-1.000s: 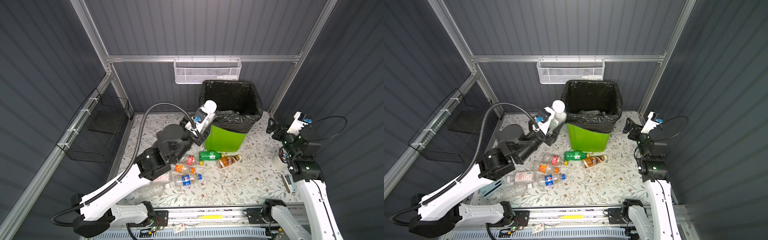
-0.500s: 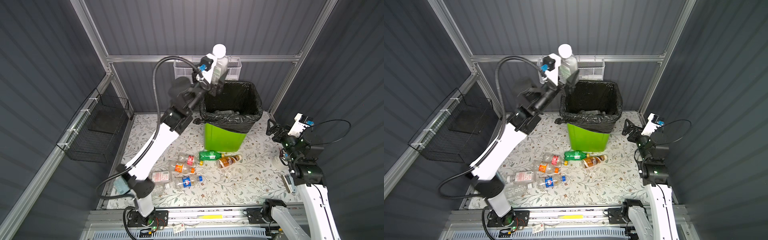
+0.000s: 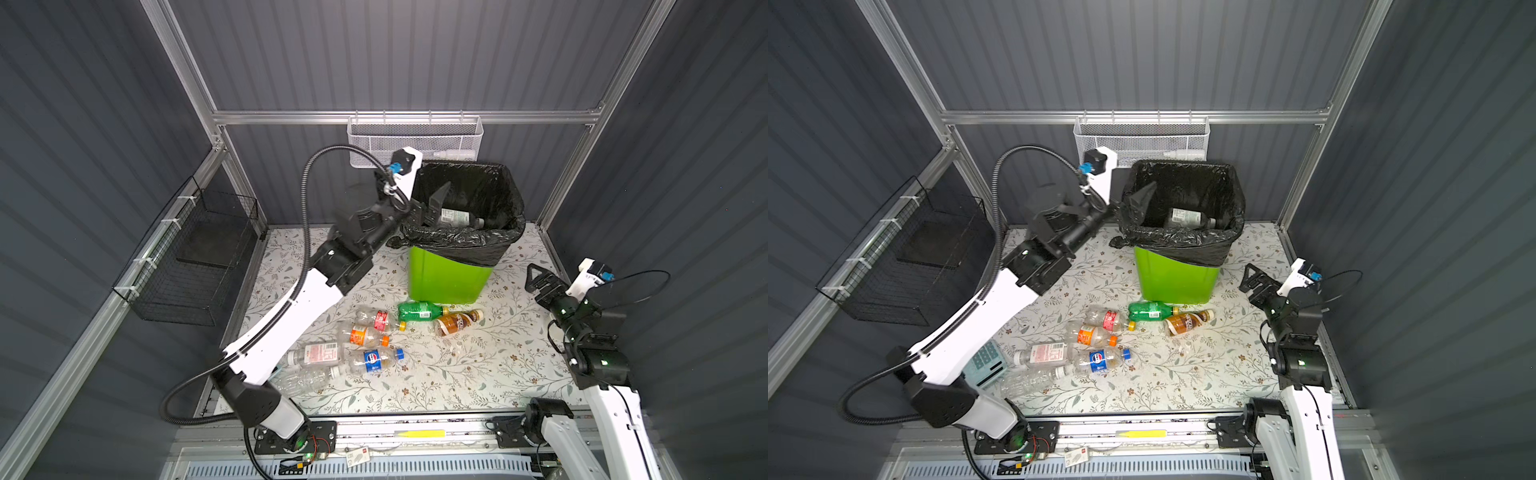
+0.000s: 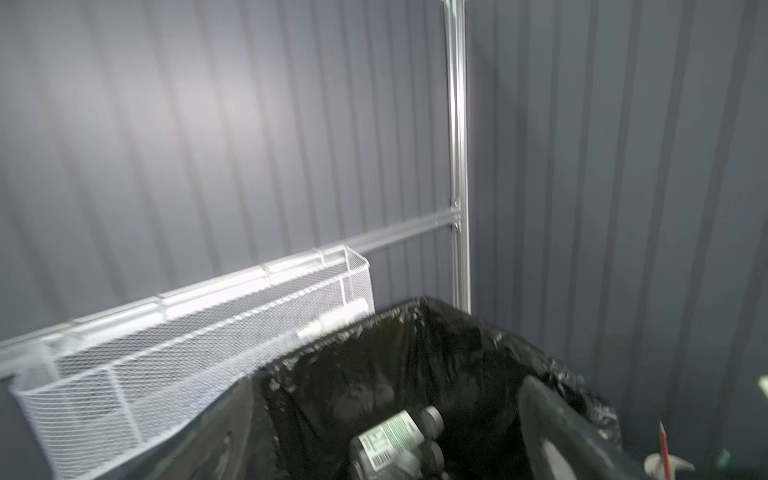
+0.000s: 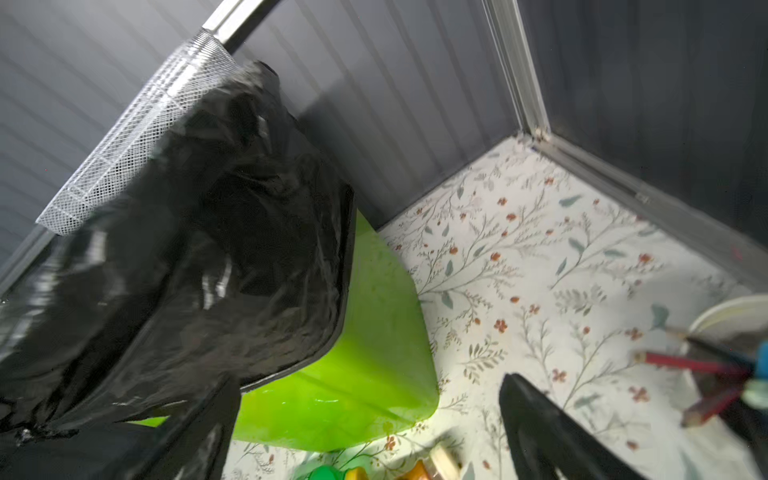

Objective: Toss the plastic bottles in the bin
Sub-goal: 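Withdraw the left gripper while the right gripper grasps the brown Nescafe bottle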

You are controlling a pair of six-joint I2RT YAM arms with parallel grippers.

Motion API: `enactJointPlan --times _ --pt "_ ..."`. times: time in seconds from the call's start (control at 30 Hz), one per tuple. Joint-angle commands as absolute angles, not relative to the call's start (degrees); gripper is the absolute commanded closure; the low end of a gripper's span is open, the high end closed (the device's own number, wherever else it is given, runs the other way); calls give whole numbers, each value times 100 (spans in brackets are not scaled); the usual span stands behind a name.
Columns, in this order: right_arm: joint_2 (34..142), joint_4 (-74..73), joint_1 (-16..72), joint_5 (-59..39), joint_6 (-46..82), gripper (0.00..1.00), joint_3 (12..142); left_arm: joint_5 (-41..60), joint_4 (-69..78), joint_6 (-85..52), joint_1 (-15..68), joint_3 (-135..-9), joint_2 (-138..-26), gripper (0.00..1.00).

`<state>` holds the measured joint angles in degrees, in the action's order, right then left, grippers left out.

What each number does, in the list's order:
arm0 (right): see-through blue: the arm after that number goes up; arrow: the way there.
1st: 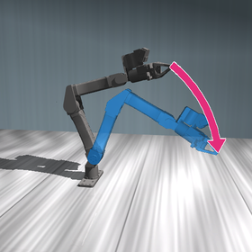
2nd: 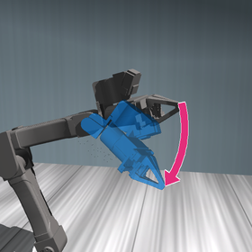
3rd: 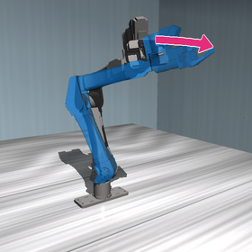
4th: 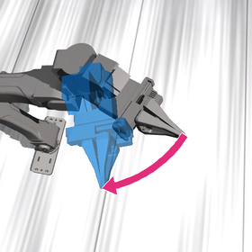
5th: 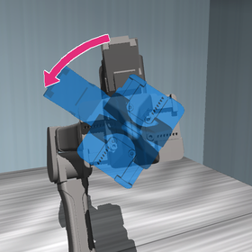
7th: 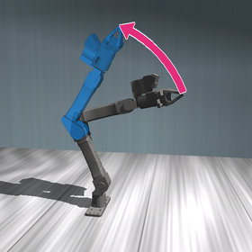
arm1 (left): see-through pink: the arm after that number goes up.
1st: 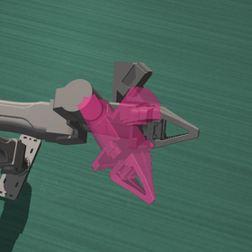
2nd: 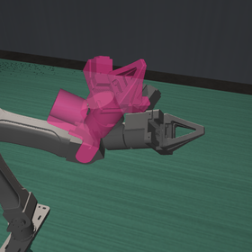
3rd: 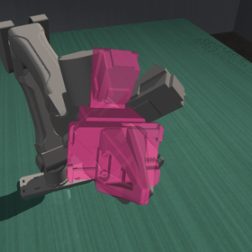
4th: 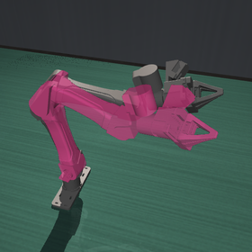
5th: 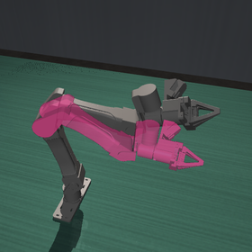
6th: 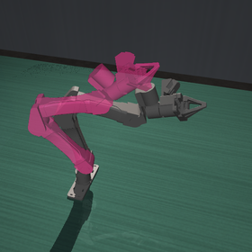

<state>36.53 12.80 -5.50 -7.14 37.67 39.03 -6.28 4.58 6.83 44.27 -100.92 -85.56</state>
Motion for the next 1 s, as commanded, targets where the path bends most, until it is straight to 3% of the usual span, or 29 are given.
enactJointPlan --times 0.0,0.33,0.57,0.97 --pt "3658 958 -442 -1032 5038 1 3352 -1269 844 800 4419 -9523 -8360 0" --pt "5115 104 1116 -565 6599 1 2641 -2677 197 799 4186 -8531 -7929 0" --pt "6615 -711 1661 -976 7139 3 2734 -2570 -381 47 3442 -7616 -7682 0" --pt "7549 -1061 1994 -1309 7664 8 2715 -2622 -750 -317 3179 -6825 -7322 0"
